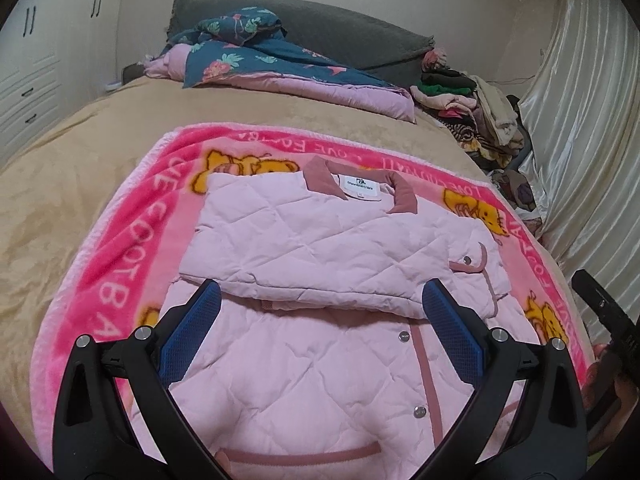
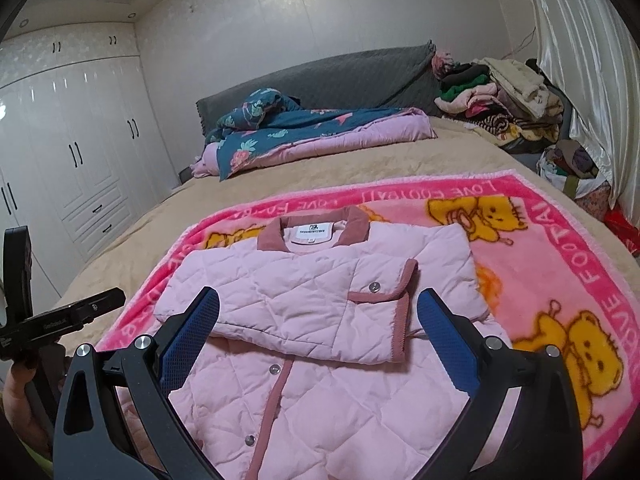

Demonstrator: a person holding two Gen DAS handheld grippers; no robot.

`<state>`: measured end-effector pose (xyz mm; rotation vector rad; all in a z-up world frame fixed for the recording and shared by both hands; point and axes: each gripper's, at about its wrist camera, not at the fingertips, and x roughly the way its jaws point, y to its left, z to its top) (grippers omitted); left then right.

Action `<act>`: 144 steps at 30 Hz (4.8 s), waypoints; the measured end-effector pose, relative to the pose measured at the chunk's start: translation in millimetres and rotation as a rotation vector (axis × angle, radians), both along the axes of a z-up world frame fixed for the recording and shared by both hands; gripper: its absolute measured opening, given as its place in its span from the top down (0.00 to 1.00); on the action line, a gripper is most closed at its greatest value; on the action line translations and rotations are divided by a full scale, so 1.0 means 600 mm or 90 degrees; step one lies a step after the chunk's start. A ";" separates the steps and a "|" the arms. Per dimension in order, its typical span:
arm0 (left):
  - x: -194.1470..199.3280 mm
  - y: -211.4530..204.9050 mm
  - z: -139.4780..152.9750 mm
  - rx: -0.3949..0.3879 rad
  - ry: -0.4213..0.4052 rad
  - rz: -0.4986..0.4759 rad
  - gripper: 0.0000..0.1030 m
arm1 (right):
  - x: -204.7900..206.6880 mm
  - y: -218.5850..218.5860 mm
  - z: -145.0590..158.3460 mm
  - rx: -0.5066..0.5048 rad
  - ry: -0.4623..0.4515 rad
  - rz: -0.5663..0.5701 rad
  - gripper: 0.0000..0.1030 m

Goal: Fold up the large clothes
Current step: 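Move both open tools toward the ribbed jacket hem, then close both tools on the ribbed jacket hem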

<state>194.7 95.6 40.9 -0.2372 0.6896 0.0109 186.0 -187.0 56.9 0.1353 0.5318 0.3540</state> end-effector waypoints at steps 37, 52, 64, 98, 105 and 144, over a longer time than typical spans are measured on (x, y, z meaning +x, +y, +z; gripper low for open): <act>-0.152 -0.035 -0.017 0.063 -0.001 0.013 0.08 | -0.136 -0.056 0.003 -0.042 -0.006 0.013 0.04; -0.195 -0.008 -0.046 0.083 0.020 0.038 0.08 | -0.164 -0.071 -0.031 -0.079 0.023 0.001 0.04; -0.214 0.014 -0.080 0.082 0.048 0.056 0.08 | -0.172 -0.091 -0.060 -0.089 0.048 -0.012 0.04; -0.290 0.146 -0.192 -0.016 0.165 0.128 0.08 | -0.192 -0.172 -0.155 -0.128 0.132 -0.065 0.04; -0.317 0.158 -0.217 -0.076 0.182 0.110 0.08 | -0.203 -0.186 -0.168 -0.135 0.149 -0.070 0.04; -0.340 0.112 -0.215 -0.061 0.154 0.081 0.44 | -0.296 -0.256 -0.302 0.035 0.301 0.067 0.44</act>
